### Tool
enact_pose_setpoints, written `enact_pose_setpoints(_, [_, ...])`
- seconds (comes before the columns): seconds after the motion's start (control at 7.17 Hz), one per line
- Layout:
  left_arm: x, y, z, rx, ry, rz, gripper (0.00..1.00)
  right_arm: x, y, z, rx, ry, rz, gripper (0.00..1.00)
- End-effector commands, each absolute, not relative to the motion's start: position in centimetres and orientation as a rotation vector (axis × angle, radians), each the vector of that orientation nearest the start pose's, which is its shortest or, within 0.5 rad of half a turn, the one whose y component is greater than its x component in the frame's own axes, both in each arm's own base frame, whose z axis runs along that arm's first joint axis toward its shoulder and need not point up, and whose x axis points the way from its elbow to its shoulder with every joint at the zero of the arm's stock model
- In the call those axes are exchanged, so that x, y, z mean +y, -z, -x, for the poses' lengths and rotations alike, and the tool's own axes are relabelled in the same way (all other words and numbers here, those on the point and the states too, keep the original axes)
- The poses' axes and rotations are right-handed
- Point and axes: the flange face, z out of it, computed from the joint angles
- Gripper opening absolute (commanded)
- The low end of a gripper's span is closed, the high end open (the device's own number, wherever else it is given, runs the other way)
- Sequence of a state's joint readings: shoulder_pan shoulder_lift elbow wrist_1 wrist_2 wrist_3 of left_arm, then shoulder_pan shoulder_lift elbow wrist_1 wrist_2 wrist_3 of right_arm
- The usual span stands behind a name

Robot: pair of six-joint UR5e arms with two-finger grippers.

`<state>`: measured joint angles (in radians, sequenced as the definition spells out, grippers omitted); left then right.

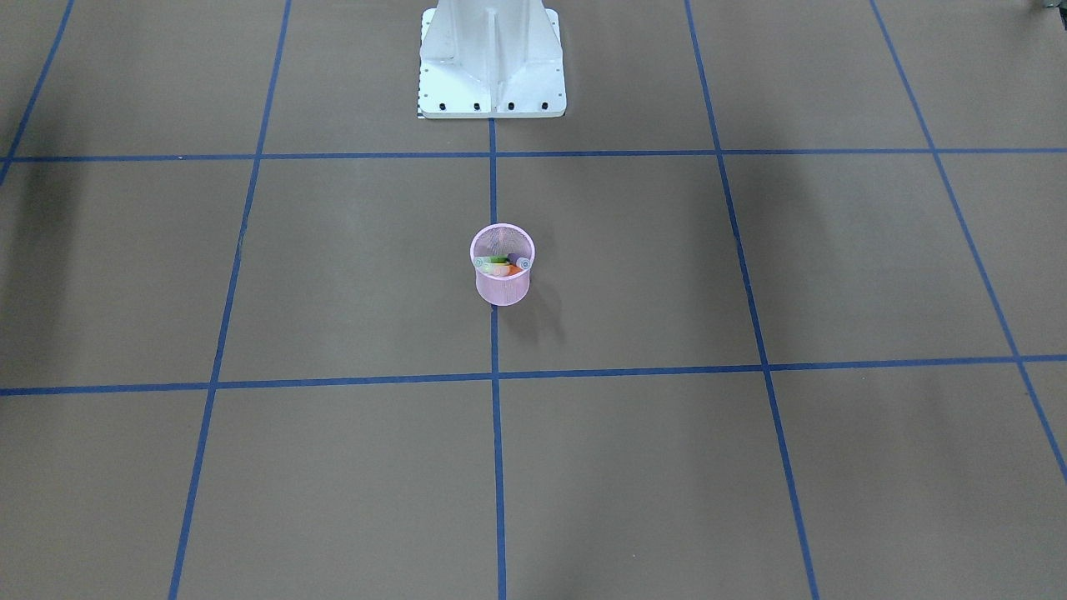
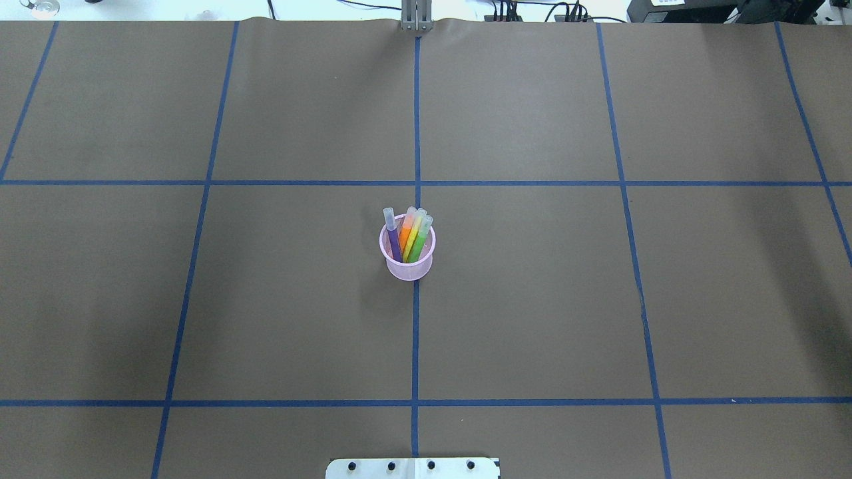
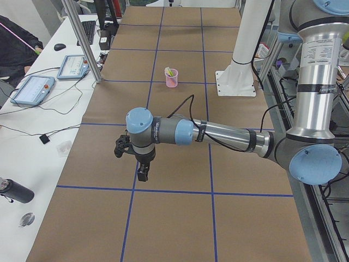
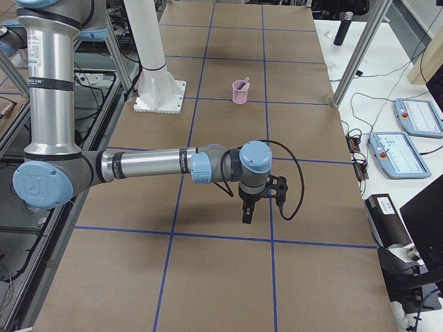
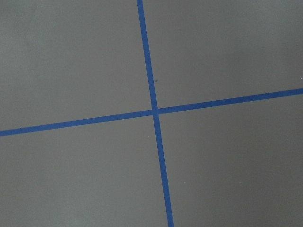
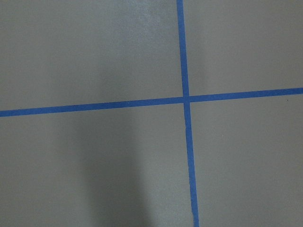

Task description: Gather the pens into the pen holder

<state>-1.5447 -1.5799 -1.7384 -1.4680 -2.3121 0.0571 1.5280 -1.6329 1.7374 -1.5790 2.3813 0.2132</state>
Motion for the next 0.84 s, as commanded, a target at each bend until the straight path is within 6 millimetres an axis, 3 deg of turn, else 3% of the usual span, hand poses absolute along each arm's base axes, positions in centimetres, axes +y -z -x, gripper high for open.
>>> enact_pose_setpoints(0.0, [-49.5, -58.7, 5.3, 0.74, -0.105, -0.075, 1.0, -44.9, -62.5, -6.3, -0.821, -0.095, -0.002, 1.0])
enact_pose_setpoints(0.7, [-49.6, -59.2, 5.4, 0.74, -0.101, -0.068, 1.0, -43.6, -63.9, -6.7, -0.821, -0.092, 0.013, 1.0])
